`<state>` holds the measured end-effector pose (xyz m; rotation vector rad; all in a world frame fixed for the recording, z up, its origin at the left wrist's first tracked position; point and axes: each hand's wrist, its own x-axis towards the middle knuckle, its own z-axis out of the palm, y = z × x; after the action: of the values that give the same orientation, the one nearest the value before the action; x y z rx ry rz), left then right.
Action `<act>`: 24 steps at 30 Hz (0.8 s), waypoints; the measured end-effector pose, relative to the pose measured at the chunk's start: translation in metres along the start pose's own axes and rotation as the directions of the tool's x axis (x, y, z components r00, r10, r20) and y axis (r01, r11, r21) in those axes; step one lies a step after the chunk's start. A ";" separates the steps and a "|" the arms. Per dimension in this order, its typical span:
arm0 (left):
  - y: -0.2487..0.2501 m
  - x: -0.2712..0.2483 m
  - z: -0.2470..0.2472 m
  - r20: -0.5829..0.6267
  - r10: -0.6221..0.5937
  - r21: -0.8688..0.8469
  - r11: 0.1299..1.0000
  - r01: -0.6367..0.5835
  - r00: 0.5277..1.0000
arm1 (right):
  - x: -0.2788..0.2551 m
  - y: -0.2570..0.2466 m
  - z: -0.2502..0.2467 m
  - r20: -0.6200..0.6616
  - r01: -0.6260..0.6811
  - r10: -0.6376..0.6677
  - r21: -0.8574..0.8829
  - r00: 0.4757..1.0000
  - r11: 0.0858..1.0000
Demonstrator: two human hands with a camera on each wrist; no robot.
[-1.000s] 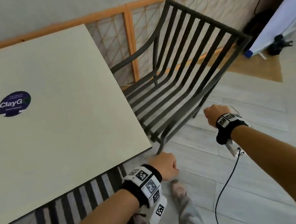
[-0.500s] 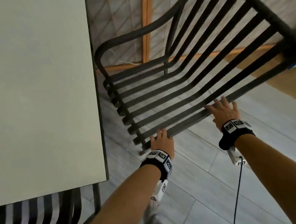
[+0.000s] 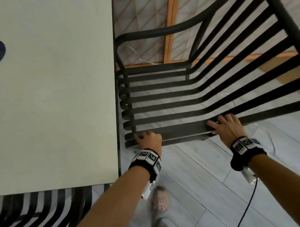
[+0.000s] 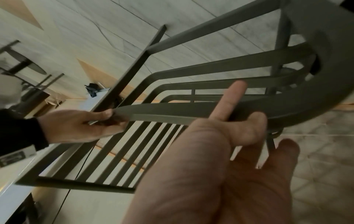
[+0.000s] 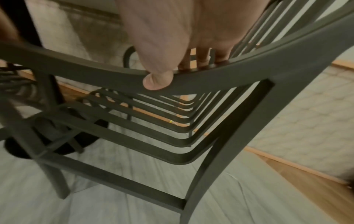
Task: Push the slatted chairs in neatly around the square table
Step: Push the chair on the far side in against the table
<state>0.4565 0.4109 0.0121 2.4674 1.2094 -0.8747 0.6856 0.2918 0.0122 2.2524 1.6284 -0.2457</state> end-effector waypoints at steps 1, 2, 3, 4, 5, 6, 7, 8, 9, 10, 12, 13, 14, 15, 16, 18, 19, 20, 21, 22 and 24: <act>0.000 -0.004 -0.002 -0.015 0.031 0.038 0.999 -0.030 0.999 | -0.006 -0.010 0.001 -0.014 0.000 0.000 0.016 1.000 1.000; 0.002 -0.009 -0.001 -0.024 0.080 0.064 0.995 -0.079 0.996 | -0.011 -0.020 0.001 -0.020 -0.006 0.007 0.029 1.000 1.000; 0.003 -0.014 0.001 -0.027 0.125 0.067 0.990 -0.123 0.992 | -0.017 -0.028 0.001 -0.015 -0.018 0.018 0.040 1.000 0.999; 0.004 -0.016 0.004 -0.028 0.152 0.052 0.987 -0.151 0.988 | -0.021 -0.036 0.002 -0.002 -0.029 0.029 0.048 1.000 0.998; 0.003 -0.018 0.006 -0.031 0.150 0.023 0.989 -0.149 0.988 | -0.025 -0.042 0.003 0.010 -0.038 0.037 0.053 0.999 0.998; 0.001 -0.018 0.007 -0.036 0.123 -0.014 0.992 -0.124 0.992 | -0.027 -0.048 0.003 0.024 -0.045 0.044 0.056 0.999 0.997; -0.002 -0.017 0.007 -0.034 0.094 -0.043 0.994 -0.096 0.995 | -0.028 -0.052 0.003 0.038 -0.055 0.053 0.060 0.998 0.997; -0.004 -0.016 0.005 -0.030 0.070 -0.056 0.996 -0.072 0.997 | -0.027 -0.056 0.002 0.049 -0.067 0.064 0.063 0.997 0.996; -0.005 -0.014 0.003 -0.021 0.049 -0.065 0.997 -0.050 0.999 | -0.026 -0.059 0.001 0.055 -0.075 0.071 0.064 0.996 0.995; -0.006 -0.012 0.001 -0.011 0.028 -0.073 0.997 -0.029 1.000 | -0.023 -0.061 -0.001 0.052 -0.076 0.073 0.062 0.996 0.995; -0.007 -0.005 -0.006 -0.017 -0.010 -0.099 0.995 0.008 1.000 | -0.016 -0.065 -0.004 0.030 -0.072 0.070 0.058 0.997 0.996; -0.008 -0.001 -0.010 -0.024 -0.028 -0.116 0.993 0.025 0.999 | -0.010 -0.066 -0.005 0.015 -0.071 0.070 0.058 0.997 0.996; -0.009 0.003 -0.013 -0.030 -0.044 -0.134 0.990 0.040 0.999 | -0.005 -0.067 -0.006 -0.001 -0.071 0.071 0.057 0.997 0.996; -0.011 0.006 -0.016 -0.036 -0.056 -0.152 0.987 0.050 0.998 | 0.000 -0.067 -0.007 -0.016 -0.074 0.075 0.056 0.997 0.996; -0.013 0.009 -0.018 -0.040 -0.060 -0.166 0.985 0.053 0.997 | 0.005 -0.067 -0.008 -0.029 -0.079 0.081 0.059 0.996 0.995; -0.015 0.011 -0.023 -0.037 -0.049 -0.191 0.981 0.041 0.998 | 0.012 -0.064 -0.010 -0.035 -0.083 0.086 0.071 0.996 0.994; -0.016 0.011 -0.025 -0.035 -0.039 -0.201 0.979 0.031 0.999 | 0.013 -0.063 -0.010 -0.025 -0.081 0.083 0.077 0.996 0.994; -0.015 0.010 -0.025 -0.036 -0.034 -0.211 0.977 0.025 0.999 | 0.013 -0.062 -0.009 -0.015 -0.077 0.078 0.082 0.997 0.994; -0.015 0.008 -0.024 -0.039 -0.034 -0.222 0.975 0.024 0.999 | 0.011 -0.061 -0.009 -0.013 -0.074 0.075 0.084 0.997 0.994; -0.014 0.006 -0.023 -0.039 -0.034 -0.229 0.973 0.025 0.999 | 0.008 -0.060 -0.008 -0.012 -0.072 0.073 0.083 0.997 0.994; -0.011 0.000 -0.018 -0.015 -0.034 -0.226 0.974 0.030 0.999 | 0.001 -0.060 -0.007 0.000 -0.072 0.072 0.078 0.997 0.994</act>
<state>0.4552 0.4265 0.0269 2.2859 1.2814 -0.6806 0.6285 0.3124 0.0073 2.3650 1.5611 -0.2925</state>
